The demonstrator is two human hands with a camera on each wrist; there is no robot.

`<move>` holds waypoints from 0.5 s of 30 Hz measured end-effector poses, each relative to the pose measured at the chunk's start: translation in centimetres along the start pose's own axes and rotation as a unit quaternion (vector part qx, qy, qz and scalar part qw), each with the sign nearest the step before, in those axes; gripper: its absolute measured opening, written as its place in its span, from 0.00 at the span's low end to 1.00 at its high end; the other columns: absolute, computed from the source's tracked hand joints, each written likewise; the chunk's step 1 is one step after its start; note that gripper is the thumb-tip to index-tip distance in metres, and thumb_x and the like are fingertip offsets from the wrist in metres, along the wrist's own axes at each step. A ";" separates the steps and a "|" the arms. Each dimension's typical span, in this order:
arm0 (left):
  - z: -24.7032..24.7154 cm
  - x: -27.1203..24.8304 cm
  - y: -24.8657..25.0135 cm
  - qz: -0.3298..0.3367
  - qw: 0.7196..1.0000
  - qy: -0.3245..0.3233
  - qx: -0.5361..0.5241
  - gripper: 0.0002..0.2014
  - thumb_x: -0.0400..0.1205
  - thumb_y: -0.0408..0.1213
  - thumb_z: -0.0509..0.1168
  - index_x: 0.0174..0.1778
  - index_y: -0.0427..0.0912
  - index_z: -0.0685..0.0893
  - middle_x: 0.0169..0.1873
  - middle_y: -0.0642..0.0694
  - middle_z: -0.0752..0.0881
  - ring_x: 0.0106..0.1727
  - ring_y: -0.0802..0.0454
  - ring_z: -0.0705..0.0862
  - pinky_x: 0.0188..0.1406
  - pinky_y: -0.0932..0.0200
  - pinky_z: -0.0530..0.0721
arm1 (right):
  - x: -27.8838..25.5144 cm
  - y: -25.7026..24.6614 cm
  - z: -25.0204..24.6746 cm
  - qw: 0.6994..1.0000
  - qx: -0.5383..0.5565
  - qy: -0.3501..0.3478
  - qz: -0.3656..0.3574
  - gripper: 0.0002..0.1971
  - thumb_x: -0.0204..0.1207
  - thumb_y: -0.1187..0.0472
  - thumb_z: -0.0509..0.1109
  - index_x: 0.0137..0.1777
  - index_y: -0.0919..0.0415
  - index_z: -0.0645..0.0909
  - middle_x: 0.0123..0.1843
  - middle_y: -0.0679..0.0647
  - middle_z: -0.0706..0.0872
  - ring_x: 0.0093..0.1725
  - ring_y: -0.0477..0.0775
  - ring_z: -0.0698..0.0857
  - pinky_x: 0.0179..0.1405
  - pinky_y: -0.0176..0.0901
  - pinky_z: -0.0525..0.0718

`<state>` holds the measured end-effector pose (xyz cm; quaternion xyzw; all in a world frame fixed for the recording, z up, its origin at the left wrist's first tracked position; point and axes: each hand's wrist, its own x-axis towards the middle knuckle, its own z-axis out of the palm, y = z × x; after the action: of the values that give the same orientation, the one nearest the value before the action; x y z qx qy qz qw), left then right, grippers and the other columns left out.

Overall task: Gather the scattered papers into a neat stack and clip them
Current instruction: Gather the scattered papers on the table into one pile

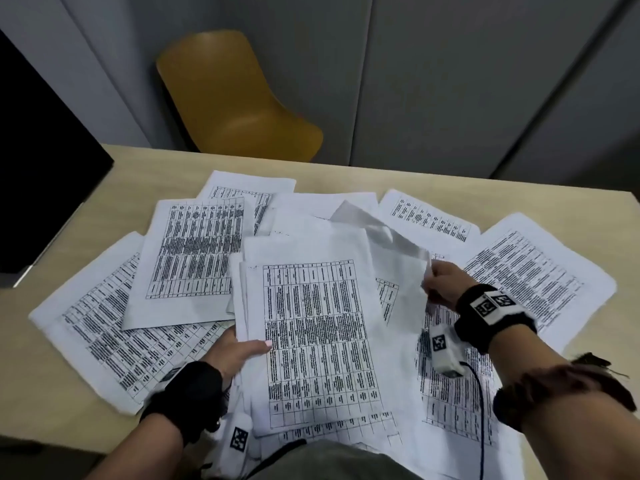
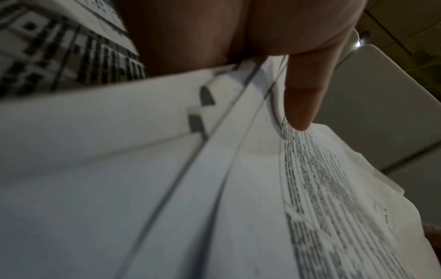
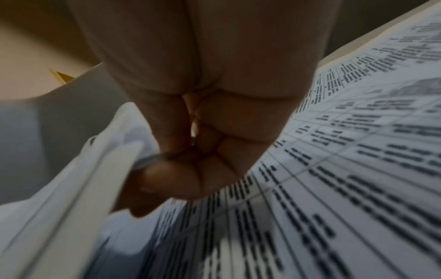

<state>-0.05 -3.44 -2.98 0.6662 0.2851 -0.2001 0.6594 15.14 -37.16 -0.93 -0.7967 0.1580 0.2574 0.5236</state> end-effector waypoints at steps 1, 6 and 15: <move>0.1 -0.1 0.2 -0.002 1.000 0.004 -0.010 0.23 0.54 0.39 0.77 0.45 0.43 0.82 0.47 0.41 0.88 0.55 0.41 0.84 0.70 0.41 0.74 | -0.2 0.2 0.4 1.000 -0.003 -0.028 0.000 0.11 0.77 0.78 0.58 0.41 0.67 0.79 0.31 0.59 0.84 0.27 0.54 0.84 0.32 0.45 0.88; 0.5 -0.1 0.5 0.023 1.000 -0.007 -0.013 0.14 0.63 0.34 0.75 0.43 0.45 0.83 0.37 0.54 0.91 0.52 0.46 0.84 0.70 0.47 0.73 | -2.4 -0.3 2.9 0.991 -0.053 -0.116 -0.032 0.13 0.74 0.76 0.63 0.42 0.60 0.86 0.35 0.53 0.89 0.34 0.53 0.87 0.45 0.52 0.89; 0.3 0.7 -1.6 0.032 0.997 0.065 -0.019 0.25 0.76 0.22 0.65 0.71 0.30 0.71 0.62 0.39 0.79 0.60 0.44 0.76 0.67 0.52 0.68 | -5.1 2.4 2.7 0.970 0.013 0.244 0.006 0.16 0.75 0.61 0.67 0.63 0.59 0.76 0.56 0.63 0.84 0.42 0.60 0.83 0.39 0.40 0.83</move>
<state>-0.49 -3.72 -4.70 0.6741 0.3097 -0.1301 0.6578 9.03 -35.72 -0.69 -0.8273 0.2895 0.0566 0.4782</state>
